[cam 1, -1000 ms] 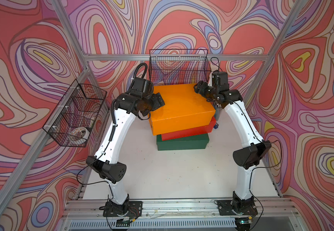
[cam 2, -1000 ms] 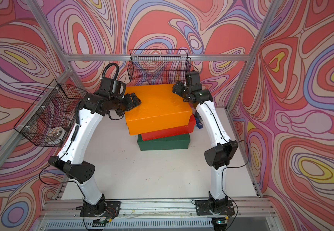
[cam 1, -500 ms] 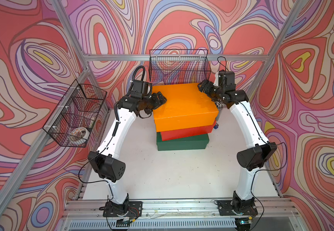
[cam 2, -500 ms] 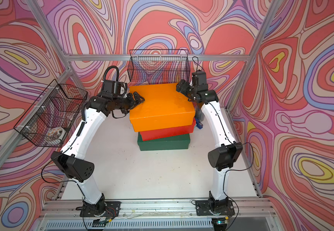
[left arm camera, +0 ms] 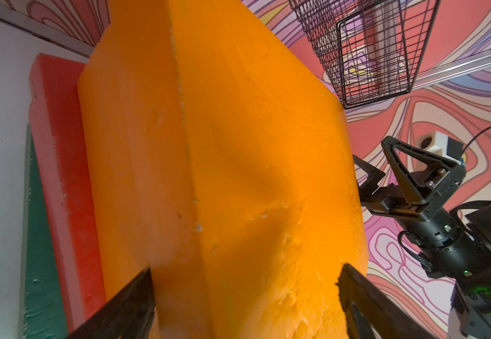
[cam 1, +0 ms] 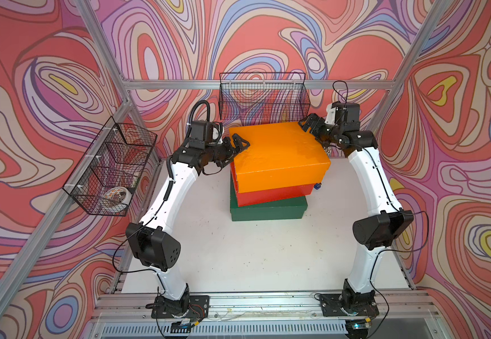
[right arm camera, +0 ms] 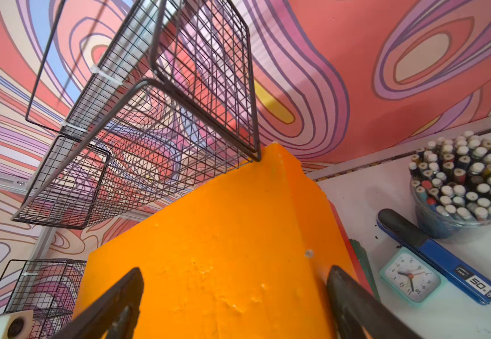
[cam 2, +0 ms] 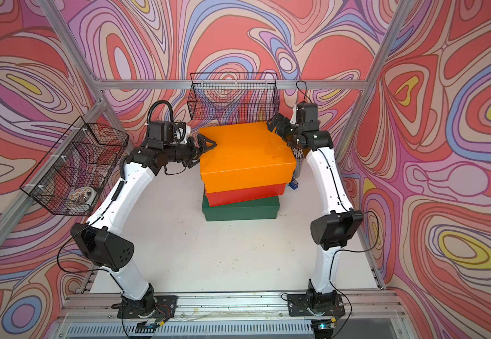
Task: Stack the shoeboxes
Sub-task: Place the shoebox at the shoebox.
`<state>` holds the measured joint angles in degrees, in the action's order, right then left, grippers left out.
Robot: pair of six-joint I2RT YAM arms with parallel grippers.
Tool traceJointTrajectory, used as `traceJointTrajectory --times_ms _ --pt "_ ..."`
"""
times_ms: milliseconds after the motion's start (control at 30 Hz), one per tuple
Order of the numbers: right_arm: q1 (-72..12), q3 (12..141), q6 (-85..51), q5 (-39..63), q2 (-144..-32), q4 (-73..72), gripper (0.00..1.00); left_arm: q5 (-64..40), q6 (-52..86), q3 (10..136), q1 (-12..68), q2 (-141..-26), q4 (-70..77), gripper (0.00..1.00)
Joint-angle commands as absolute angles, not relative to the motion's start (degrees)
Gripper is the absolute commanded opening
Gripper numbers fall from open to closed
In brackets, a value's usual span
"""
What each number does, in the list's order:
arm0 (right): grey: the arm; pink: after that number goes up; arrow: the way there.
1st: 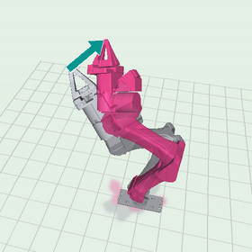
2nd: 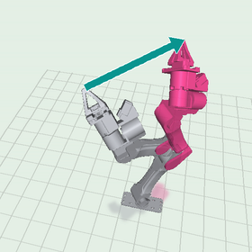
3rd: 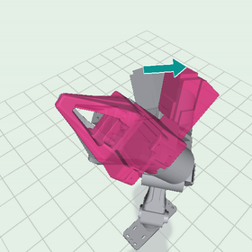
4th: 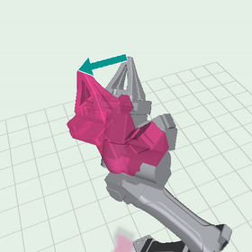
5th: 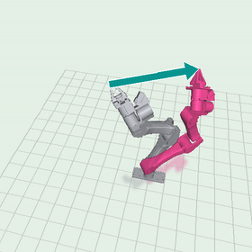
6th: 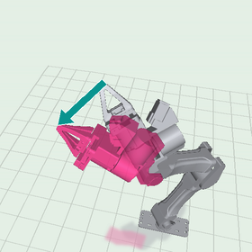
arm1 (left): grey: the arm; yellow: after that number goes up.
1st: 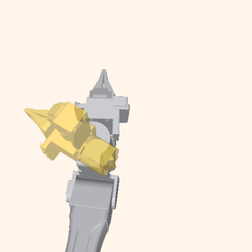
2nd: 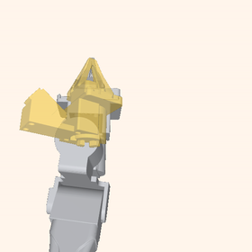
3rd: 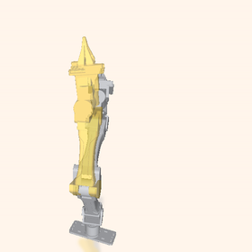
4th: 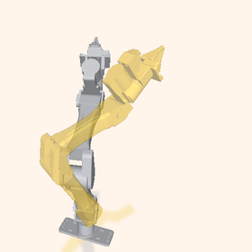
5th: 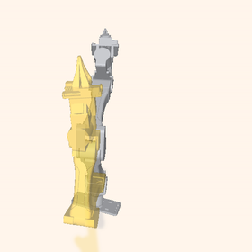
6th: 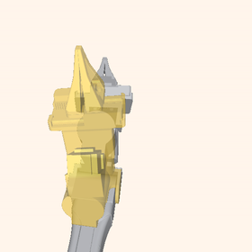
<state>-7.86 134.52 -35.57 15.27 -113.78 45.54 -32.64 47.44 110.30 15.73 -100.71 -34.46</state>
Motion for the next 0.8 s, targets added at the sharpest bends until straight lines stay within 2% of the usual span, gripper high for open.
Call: traceJointTrajectory --times_ms 0,367,767 --pt "-8.89 136.41 -33.63 18.34 -116.24 46.69 0.98 -36.11 48.21 109.19 15.30 -100.11 -32.10 0.94" --pt "-8.41 129.60 -28.75 9.44 -116.71 45.20 0.98 -36.59 47.81 106.29 12.27 -98.39 -30.81 0.94" --pt "-5.71 118.66 -30.37 15.70 -110.74 39.31 0.98 -38.10 48.21 100.51 10.53 -95.35 -26.67 0.94"
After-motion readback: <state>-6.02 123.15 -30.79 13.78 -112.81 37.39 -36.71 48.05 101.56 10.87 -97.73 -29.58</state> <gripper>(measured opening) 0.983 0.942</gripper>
